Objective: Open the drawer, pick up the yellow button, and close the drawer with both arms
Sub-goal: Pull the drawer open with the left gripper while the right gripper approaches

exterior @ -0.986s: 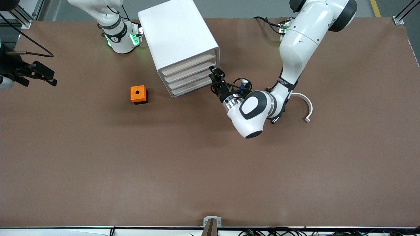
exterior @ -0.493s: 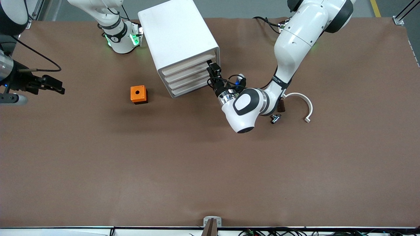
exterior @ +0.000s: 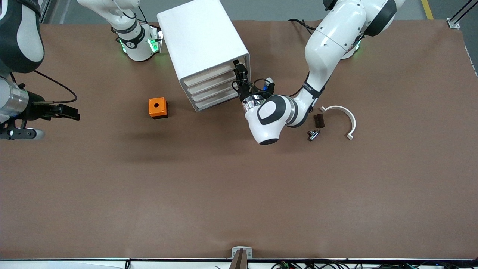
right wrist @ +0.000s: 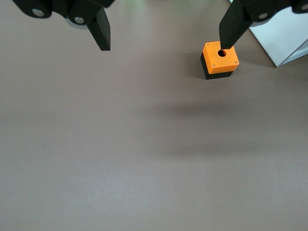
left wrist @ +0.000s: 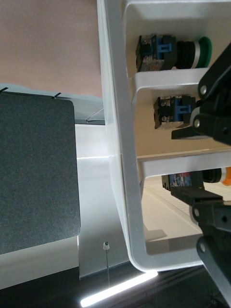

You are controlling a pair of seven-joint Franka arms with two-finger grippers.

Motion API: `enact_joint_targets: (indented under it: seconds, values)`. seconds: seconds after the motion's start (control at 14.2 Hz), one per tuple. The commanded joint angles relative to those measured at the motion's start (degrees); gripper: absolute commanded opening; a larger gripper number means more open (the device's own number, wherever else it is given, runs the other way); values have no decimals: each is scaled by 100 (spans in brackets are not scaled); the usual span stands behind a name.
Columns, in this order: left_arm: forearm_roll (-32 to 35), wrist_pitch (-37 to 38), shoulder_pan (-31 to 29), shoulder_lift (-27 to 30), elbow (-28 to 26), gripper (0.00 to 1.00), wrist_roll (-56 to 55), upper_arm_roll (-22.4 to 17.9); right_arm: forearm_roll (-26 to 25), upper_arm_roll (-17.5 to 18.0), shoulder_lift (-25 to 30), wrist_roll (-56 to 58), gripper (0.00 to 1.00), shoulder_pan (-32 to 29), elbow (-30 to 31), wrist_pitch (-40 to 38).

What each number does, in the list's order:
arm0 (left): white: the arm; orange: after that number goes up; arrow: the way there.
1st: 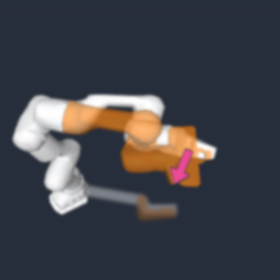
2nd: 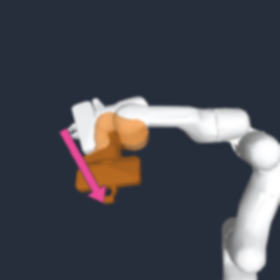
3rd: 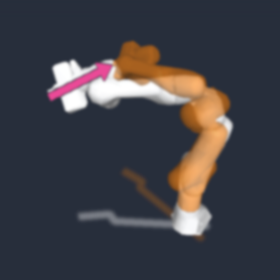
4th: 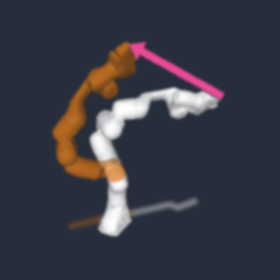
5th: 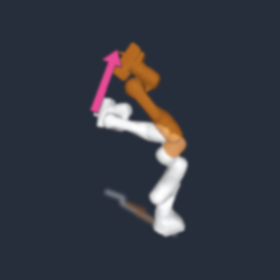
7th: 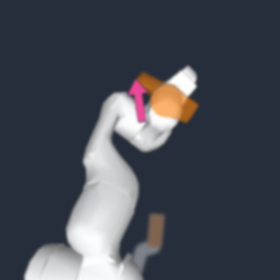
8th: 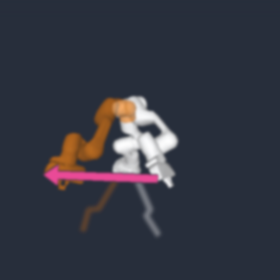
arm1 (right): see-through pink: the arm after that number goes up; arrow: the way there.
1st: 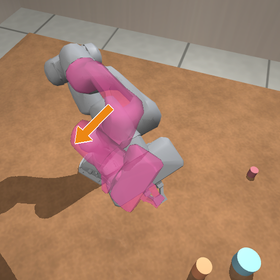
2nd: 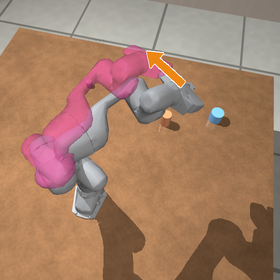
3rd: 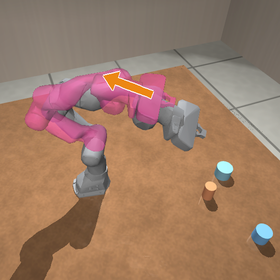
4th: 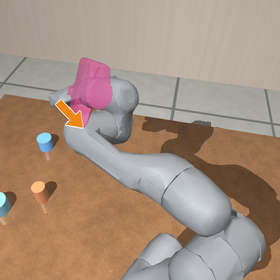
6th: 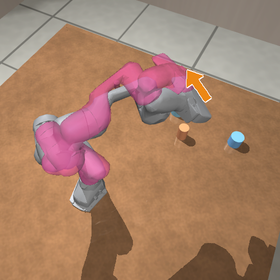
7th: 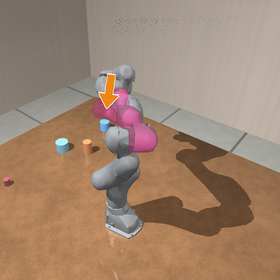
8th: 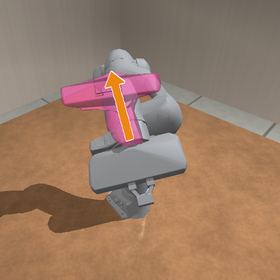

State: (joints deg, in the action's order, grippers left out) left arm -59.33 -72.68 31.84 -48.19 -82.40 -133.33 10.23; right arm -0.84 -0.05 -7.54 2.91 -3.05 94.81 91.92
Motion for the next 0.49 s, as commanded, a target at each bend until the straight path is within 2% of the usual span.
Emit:
enact_joint_targets:
  seconds: [0.0, 0.28, 0.42]
  values:
    - [-131, 70, 138, 38, -40, 37, -132, -21, -92, 23, -107, 219, 100, -73, -218, -69]
    - [-114, 70, 218, 29, -40, 22, -123, -21, -127, 31, -107, 123, 100, -38, -200, -104]
    - [-114, 70, 183, 29, -31, 16, -123, -21, 13, 58, -107, -428, 100, 40, -156, -69]
